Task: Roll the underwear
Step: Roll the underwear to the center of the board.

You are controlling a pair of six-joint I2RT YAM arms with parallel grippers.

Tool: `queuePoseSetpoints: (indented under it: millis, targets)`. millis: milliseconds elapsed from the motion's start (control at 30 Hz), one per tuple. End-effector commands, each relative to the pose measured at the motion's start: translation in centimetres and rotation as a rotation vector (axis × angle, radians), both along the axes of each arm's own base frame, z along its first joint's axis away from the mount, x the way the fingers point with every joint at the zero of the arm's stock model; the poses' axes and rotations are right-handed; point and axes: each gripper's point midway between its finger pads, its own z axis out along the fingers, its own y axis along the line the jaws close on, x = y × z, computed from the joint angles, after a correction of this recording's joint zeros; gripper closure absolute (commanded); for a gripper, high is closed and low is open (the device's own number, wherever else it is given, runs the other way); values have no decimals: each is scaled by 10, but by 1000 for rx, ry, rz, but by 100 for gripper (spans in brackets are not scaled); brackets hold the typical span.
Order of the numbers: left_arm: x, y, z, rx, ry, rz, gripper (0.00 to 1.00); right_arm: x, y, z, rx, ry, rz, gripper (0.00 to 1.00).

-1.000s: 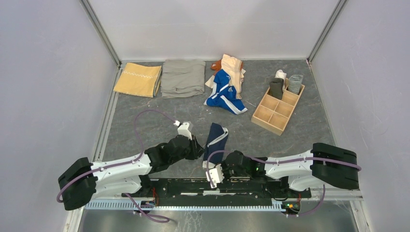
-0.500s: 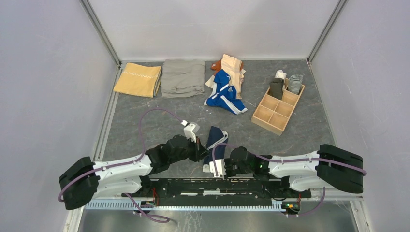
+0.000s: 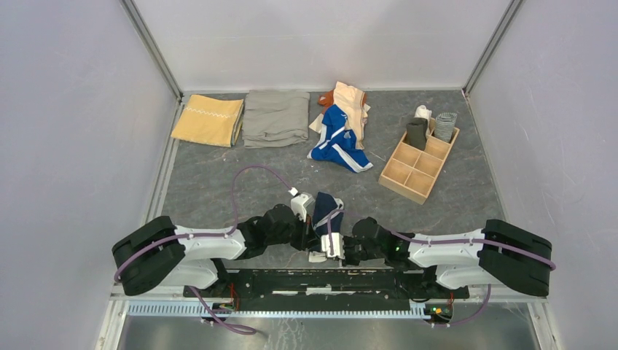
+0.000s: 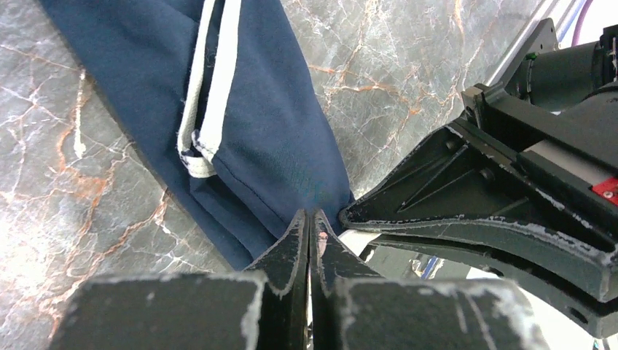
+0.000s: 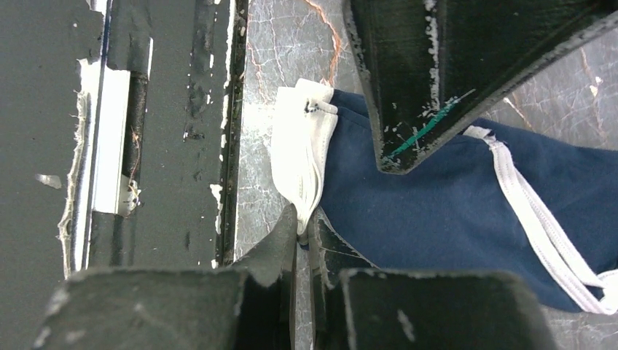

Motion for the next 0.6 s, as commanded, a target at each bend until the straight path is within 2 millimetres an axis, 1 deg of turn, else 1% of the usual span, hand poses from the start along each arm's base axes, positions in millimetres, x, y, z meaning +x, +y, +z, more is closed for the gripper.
queuePoseSetpoints:
  millis: [0,300,467,567]
  targets:
    - [-3,-7,2,-32,-39,-69,98,-5,4,12,76,74,-10,97]
    - [-7,4,-19,35,-9,-59,98,-9,2,11,89,215,-33,97]
    - [-7,8,-27,63,-1,-46,98,-7,-2,12,98,294,-63,98]
    - [-6,10,-29,71,0,-40,98,-6,-3,13,102,375,-90,100]
